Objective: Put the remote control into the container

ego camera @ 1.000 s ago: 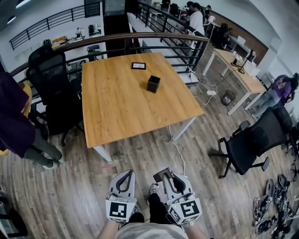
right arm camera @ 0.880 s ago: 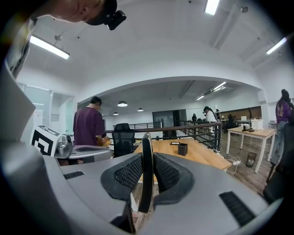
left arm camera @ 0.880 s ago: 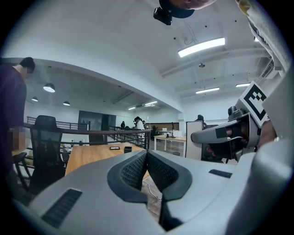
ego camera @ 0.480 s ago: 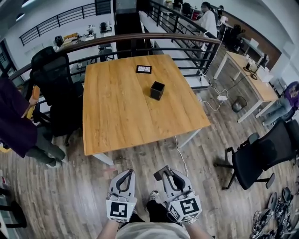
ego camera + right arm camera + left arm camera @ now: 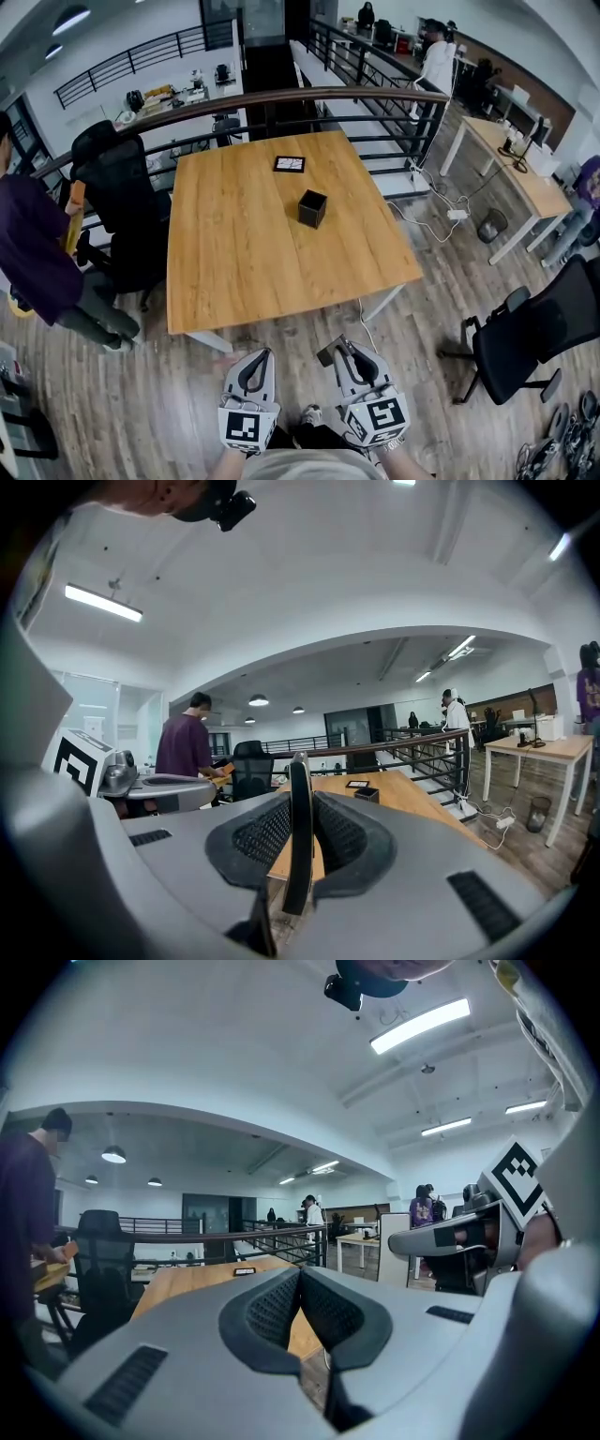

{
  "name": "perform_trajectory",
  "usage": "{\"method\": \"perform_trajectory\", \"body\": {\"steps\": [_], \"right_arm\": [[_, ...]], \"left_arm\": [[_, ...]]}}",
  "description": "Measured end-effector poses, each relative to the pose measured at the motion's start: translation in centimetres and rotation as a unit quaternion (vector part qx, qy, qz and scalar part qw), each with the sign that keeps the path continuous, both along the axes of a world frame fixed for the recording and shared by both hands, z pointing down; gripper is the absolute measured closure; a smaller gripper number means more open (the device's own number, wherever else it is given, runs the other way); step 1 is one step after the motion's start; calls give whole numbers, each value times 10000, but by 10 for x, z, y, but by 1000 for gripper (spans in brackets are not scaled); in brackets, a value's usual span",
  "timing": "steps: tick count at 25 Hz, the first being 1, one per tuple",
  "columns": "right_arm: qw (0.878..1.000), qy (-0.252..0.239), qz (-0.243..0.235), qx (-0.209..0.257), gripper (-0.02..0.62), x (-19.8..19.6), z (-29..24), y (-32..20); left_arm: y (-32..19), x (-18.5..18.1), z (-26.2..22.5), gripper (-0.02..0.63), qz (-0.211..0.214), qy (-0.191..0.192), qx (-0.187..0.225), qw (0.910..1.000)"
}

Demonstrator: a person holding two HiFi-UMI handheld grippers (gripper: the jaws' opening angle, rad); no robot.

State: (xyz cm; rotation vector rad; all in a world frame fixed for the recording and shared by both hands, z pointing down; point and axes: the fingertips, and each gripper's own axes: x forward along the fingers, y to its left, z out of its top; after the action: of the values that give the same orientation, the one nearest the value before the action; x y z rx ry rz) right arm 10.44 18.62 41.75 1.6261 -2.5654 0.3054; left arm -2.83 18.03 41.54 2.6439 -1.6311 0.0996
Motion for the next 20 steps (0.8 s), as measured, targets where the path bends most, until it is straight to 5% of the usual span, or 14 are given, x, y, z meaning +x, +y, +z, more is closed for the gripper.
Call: {"method": "perform_trajectory", "body": {"steps": [5,20], "right_arm": [[9999,-29,110,-40,512,25,4,-14],[9972,224,679,-238,512,54,7,-97]], "left_arm": [[-18,17,4,594,99,-207,-148,9996],[-124,45,9,594,625,-16,-245,9977]]}}
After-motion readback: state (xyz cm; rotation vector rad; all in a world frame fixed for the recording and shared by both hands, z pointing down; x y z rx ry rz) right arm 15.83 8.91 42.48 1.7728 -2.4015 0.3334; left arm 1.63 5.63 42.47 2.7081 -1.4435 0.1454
